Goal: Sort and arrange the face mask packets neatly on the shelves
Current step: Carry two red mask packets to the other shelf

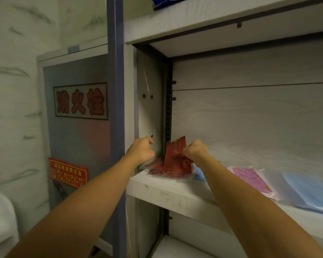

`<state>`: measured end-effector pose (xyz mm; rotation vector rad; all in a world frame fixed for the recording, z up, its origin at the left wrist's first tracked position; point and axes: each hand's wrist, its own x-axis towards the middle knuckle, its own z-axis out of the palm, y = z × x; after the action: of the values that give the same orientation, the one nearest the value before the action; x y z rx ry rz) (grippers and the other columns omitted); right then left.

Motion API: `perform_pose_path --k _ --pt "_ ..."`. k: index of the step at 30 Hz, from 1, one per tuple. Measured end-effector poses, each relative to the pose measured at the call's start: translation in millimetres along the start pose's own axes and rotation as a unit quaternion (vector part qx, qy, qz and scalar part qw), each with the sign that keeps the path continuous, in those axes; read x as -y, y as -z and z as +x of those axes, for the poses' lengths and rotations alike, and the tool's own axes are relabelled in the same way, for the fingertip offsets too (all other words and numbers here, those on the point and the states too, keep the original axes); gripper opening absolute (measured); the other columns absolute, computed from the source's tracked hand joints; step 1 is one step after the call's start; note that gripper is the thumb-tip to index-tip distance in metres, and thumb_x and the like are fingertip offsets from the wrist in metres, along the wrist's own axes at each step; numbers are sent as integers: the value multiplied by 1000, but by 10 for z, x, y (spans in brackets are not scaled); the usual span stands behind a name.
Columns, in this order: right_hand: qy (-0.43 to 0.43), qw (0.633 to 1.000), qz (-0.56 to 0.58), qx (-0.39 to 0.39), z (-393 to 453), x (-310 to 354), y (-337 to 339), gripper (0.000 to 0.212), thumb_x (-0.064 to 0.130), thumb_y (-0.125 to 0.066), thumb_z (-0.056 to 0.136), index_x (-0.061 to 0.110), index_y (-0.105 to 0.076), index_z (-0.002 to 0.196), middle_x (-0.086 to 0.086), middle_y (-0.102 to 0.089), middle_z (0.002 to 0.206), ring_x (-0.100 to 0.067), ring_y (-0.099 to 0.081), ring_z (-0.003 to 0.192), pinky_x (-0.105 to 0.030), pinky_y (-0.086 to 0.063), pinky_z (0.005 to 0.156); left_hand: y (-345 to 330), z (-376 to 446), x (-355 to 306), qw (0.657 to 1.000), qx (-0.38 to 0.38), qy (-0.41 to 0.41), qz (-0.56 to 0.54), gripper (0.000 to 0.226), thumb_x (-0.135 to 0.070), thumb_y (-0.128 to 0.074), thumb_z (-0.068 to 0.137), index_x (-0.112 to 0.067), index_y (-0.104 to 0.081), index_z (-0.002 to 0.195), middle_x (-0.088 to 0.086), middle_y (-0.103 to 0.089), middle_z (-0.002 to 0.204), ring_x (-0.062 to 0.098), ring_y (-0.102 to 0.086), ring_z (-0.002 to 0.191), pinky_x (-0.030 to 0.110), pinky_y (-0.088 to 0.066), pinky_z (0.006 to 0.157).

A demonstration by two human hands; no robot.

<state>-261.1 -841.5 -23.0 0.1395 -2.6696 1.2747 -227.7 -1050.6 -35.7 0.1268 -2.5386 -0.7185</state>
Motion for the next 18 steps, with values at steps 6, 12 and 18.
perform_pose_path --k 6,12,18 --pt "3 988 -154 31 -108 -47 -34 26 38 -68 88 15 -57 94 -8 -62 97 -25 -62 86 -32 -51 69 -21 -19 -8 1000 19 0 6 50 -13 -61 87 -22 -55 136 4 -65 120 21 -63 105 37 -54 95" --pt "22 974 -225 15 -121 -67 14 28 41 -66 88 16 -58 78 -5 -62 84 -25 -64 84 -34 -56 73 -34 -38 -37 999 37 -22 20 52 -11 -60 87 -19 -54 138 6 -63 123 21 -61 105 40 -55 94" --pt "54 951 -303 -5 -209 -46 165 30 26 -62 93 15 -47 69 -5 -51 76 -24 -53 71 -33 -43 62 -25 -44 -165 996 53 -66 7 41 -11 -60 87 -15 -63 128 12 -65 121 28 -64 108 42 -56 95"
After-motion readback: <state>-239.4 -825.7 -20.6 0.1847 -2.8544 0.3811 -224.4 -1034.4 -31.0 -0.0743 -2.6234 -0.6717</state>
